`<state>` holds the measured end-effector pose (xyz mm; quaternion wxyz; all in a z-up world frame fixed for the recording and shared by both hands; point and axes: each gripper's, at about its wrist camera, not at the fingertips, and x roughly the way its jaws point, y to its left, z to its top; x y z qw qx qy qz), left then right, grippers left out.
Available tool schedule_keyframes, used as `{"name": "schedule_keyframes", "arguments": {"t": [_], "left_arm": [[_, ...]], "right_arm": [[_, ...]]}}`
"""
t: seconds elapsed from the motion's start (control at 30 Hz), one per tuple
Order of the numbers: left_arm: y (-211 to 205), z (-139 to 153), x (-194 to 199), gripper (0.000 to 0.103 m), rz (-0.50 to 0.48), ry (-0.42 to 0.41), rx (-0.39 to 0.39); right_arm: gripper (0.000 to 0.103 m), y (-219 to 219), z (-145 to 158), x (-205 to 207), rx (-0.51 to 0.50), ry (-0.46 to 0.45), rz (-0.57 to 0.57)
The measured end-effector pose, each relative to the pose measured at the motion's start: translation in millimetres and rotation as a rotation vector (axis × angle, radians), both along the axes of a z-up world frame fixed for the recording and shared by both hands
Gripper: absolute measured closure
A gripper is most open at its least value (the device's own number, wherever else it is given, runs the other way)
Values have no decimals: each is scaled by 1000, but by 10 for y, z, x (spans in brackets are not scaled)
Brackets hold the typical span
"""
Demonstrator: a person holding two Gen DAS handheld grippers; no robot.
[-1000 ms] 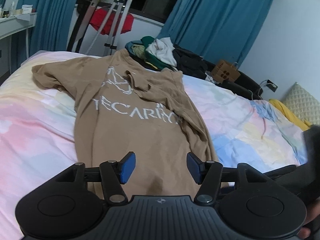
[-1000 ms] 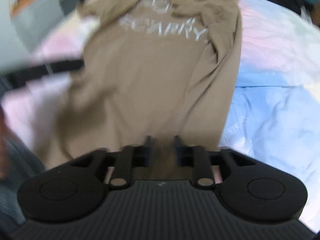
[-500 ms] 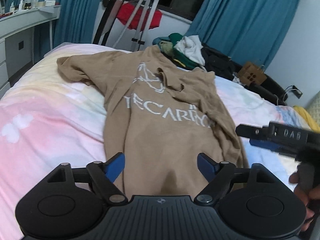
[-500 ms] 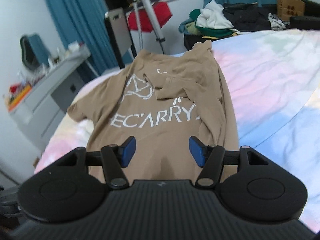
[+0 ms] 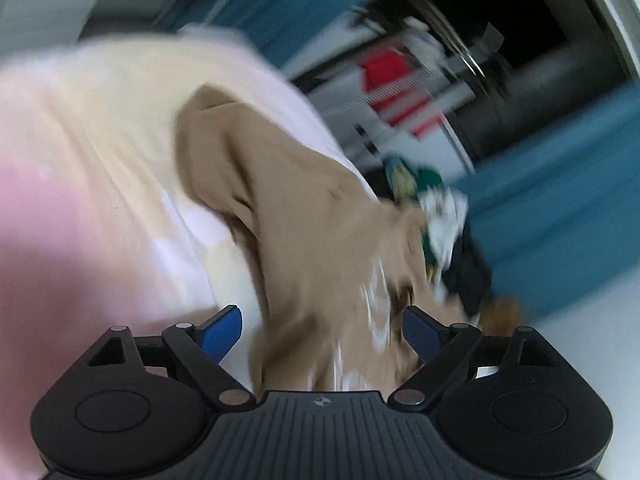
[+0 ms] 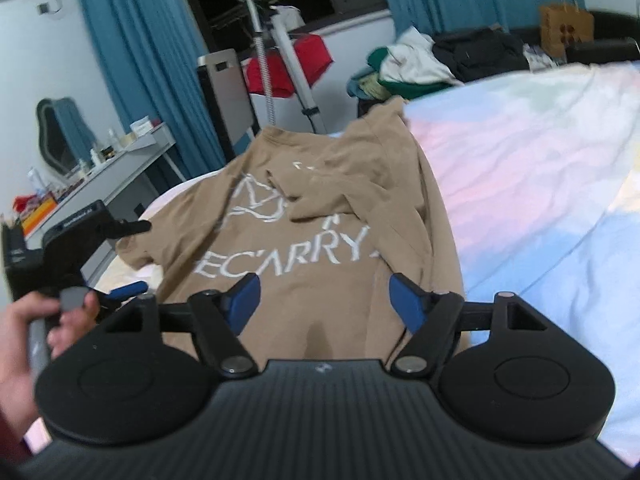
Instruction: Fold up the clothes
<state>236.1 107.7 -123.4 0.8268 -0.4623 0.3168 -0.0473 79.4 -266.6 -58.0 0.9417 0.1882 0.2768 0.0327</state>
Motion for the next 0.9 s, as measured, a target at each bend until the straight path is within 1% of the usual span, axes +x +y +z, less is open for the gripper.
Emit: {"name": "schedule_keyframes", "arguments": {"t": [0.03,0.07,0.13,0.2,0.27,0.3,0.37,0.4,0.43,0.47,0.5,0.53,0.57,0.6,0.67,0.73,0.83,0.87,0.9], "left_arm": [[67,-88,106,16,26,3,-53],[118,-157,214,15,47,1,-88],[173,-212,402,16,78,-8,-97],[212,-180,571,16,117,-24,-66],[233,-145,726,16,153,-16,-27],[228,-126,792,19,170,-7,-2],[206,-74,916,29,204,12,61],[166,-16,960,44,221,24,124],[125,30,1003,56,234,37,192],[77,65,1050,61,237,47,255],[26,105,1096,75,234,57,320],[-29,152,1140,86,227,65,383],[-100,230,1181,88,212,61,445],[-188,333,1213,94,192,41,508],[-418,537,1221,95,148,-19,651],[-793,776,1191,95,71,-122,844],[-1505,1009,999,95,-105,-330,1131],[-1744,1061,941,95,-165,-393,1212],[-1970,1054,891,95,-225,-436,1259]], "right_arm": [[30,-31,-37,36,11,8,-12],[30,-60,-80,76,22,16,-28],[30,-120,-151,144,46,29,-56],[30,-197,-203,205,86,40,-82],[30,-249,-239,238,110,40,-98],[30,-264,-253,256,113,40,-105],[30,-304,-277,296,118,41,-123],[30,-323,-284,310,126,41,-129],[30,-343,-290,322,133,41,-135],[30,-361,-295,326,139,39,-141],[30,-371,-293,326,141,36,-143],[30,-381,-291,324,142,32,-146],[30,-390,-284,315,141,28,-152],[30,-399,-274,305,141,23,-159],[30,-419,-253,284,140,14,-174],[30,-457,-233,263,151,8,-191],[30,-517,-209,215,171,-5,-213],[30,-538,-208,206,176,-5,-220],[29,-559,-207,196,181,-5,-227]]}}
